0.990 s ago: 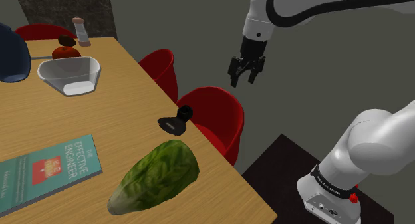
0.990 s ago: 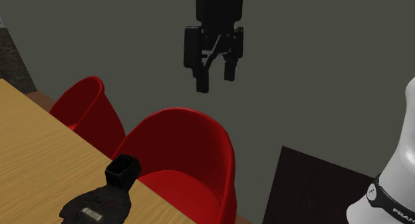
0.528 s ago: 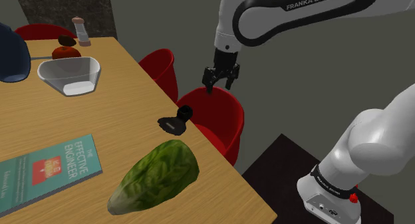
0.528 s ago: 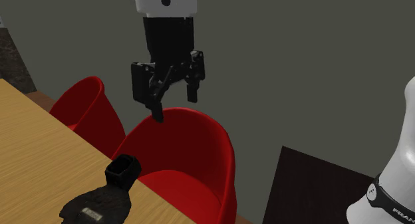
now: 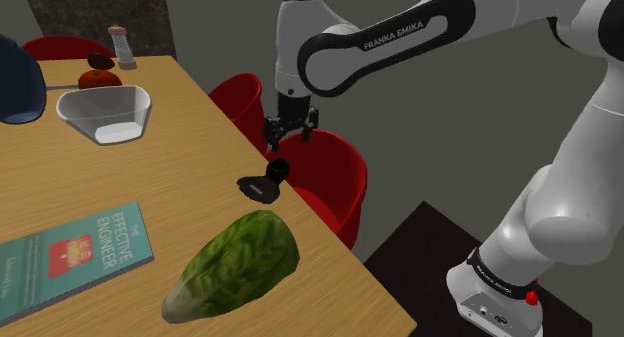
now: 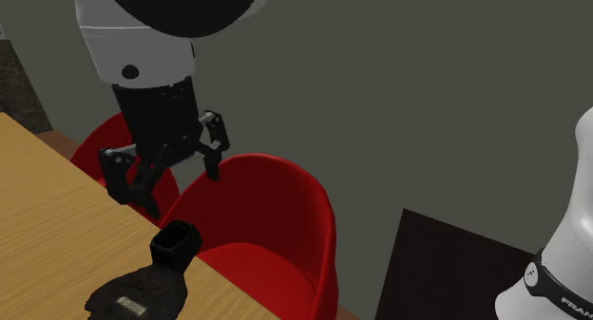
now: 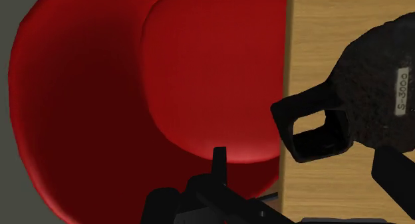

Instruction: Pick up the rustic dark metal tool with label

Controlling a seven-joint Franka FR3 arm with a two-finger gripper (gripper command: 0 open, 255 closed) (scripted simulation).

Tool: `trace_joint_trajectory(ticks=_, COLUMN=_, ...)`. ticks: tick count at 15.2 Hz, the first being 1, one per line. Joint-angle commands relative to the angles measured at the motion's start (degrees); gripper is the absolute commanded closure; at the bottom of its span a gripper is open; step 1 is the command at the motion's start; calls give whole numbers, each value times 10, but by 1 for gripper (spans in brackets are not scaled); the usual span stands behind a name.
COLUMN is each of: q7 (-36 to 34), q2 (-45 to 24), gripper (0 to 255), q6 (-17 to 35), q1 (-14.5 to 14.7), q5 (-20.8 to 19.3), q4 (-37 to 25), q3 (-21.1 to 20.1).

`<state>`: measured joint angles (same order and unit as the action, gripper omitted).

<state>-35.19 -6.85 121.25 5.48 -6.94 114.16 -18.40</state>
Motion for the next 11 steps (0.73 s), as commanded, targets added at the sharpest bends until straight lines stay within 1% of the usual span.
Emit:
trace_joint_trajectory(ticks=1, q7=-23, q2=-42, gripper=0, q6=8, q1=10, q5=-28, q4=-30, q3=-2)
trace_joint_trajectory(ticks=3, q7=-44, q2=-88, gripper=0, q6=8, q1=24, q5=-56, q4=-73, q3=0)
trace_joint_trajectory(ticks=4, q7=-46, q2=-92, gripper=0, q6=8, q1=26, q5=-58, q4=-77, q3=1)
trace_joint_trajectory(ticks=11, q7=-60, q2=-120, gripper=0, q6=56, q1=30, q5=-74, q4=-55, q3=7)
